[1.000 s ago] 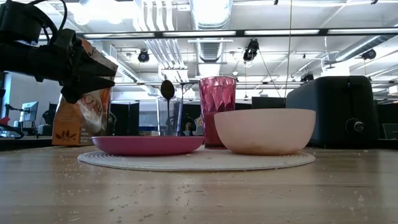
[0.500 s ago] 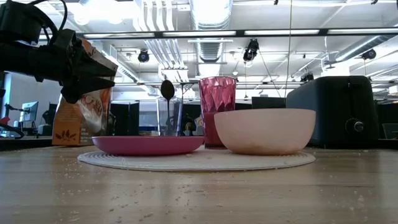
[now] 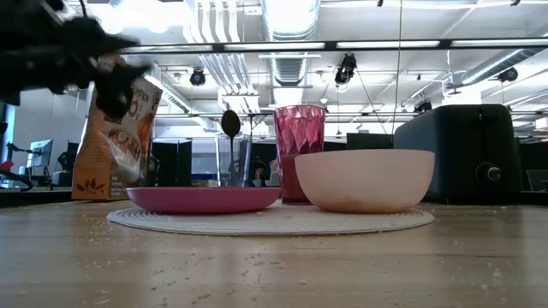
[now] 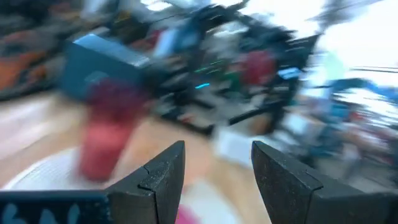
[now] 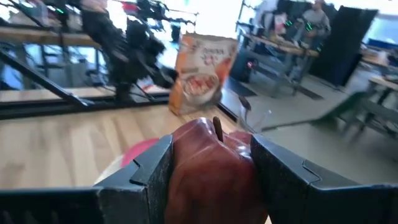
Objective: Arrange a breakfast setting
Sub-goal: Put the apple to the top of the pink plate
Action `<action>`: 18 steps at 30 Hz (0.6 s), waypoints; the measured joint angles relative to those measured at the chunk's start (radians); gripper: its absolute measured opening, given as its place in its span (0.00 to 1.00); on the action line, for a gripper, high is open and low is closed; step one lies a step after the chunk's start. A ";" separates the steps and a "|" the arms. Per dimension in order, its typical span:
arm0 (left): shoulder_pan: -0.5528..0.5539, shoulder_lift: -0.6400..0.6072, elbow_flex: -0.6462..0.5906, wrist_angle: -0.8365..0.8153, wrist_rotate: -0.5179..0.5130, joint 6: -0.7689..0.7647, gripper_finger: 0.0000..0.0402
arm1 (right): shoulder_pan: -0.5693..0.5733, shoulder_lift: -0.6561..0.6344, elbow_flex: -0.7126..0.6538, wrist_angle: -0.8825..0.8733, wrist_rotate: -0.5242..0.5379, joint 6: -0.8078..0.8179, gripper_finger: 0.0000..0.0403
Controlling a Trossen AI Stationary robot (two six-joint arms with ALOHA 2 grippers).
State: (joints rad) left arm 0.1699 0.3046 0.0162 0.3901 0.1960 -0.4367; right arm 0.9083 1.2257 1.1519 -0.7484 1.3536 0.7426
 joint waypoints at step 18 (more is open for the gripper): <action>-0.010 0.055 0.000 0.208 0.181 0.065 0.42 | -0.368 0.196 0.000 1.010 -0.588 -0.929 0.46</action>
State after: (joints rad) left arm 0.1600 0.3599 0.0166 0.5983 0.3767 -0.3720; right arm 0.5404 1.4214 1.1519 0.2616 0.7656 -0.1867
